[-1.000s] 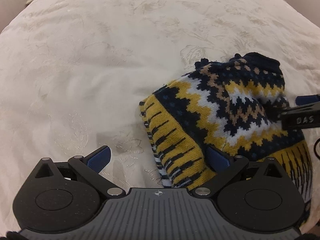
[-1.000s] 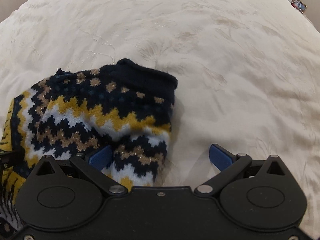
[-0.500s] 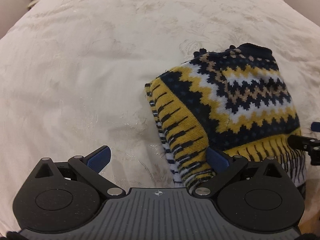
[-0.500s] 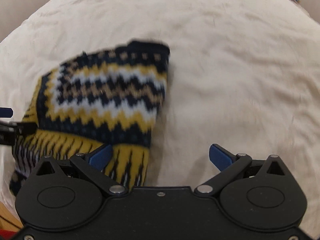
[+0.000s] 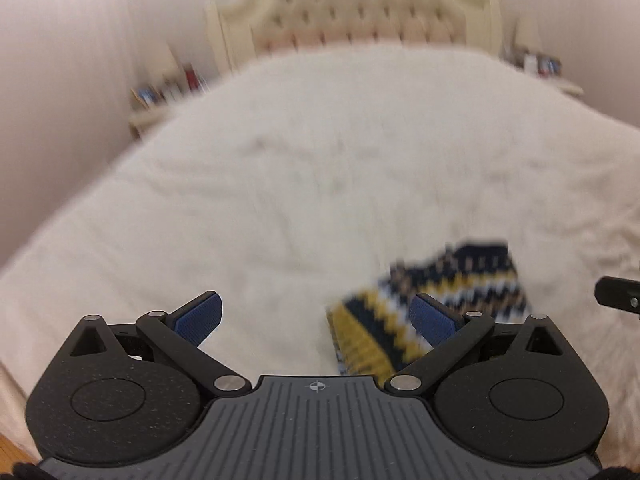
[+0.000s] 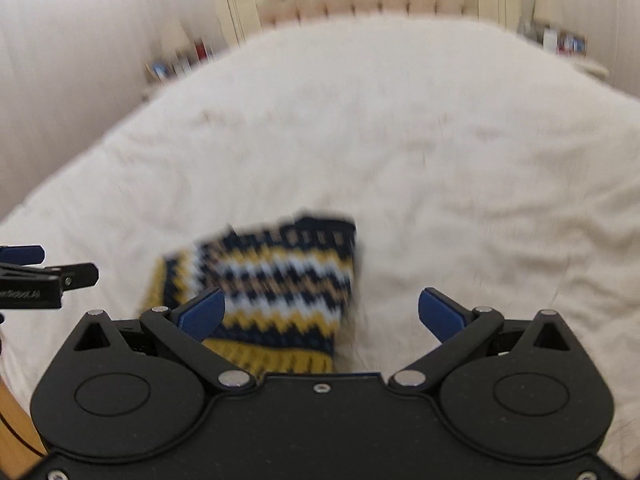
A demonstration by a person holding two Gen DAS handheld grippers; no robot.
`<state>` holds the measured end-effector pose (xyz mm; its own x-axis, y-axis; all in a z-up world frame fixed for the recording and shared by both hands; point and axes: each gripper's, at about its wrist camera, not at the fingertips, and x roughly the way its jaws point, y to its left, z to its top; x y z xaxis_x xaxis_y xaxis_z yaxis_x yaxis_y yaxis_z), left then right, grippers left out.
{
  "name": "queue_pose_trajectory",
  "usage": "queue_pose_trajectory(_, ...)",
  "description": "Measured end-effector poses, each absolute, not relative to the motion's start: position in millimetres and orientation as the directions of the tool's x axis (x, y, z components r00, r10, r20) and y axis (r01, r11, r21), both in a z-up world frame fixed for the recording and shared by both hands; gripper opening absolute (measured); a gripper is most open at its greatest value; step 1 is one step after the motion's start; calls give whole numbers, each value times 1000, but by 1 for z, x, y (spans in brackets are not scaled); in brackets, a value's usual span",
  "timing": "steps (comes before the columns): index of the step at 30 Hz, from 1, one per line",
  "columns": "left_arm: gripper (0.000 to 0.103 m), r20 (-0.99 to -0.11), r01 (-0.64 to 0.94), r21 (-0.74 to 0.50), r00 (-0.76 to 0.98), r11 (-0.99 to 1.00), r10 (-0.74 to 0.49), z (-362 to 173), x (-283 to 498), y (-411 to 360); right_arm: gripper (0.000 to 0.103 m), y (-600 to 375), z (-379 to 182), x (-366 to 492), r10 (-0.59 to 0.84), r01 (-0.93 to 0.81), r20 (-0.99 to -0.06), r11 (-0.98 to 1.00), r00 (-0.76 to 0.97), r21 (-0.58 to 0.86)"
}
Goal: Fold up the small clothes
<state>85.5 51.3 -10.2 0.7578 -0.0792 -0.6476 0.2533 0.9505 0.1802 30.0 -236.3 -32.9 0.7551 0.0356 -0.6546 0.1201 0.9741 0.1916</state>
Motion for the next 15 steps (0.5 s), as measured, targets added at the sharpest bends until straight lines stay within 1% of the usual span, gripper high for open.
queue_pose_trajectory(2,102,-624,244,186,778,952,-78,4,76,46,103,-234,-18,21,25,120,-615,974,788,194)
queue_pose_trajectory(3,102,-627,238,176,775,955,-78,10,71,44,103,-233,-11,15,20,118,-601,975,799,189)
queue_pose_trajectory(6,102,-677,230,107,730,967,-99,18,60,41,103,-225,6,-1,-36,150,-588,978,808,147)
queue_pose_trajectory(9,102,-736,211,43,668,977,-112,17,49,41,103,-215,18,-14,-150,242,-624,968,766,64)
queue_pose_trajectory(11,102,-769,195,19,629,981,-111,16,42,43,103,-210,21,-19,-187,261,-656,965,731,16)
queue_pose_trajectory(13,102,-792,183,21,602,983,-95,13,33,44,102,-208,21,-25,-161,234,-677,972,718,17)
queue_pose_trajectory(15,102,-807,175,27,585,984,-82,10,25,43,102,-209,22,-32,-115,210,-691,976,713,55)
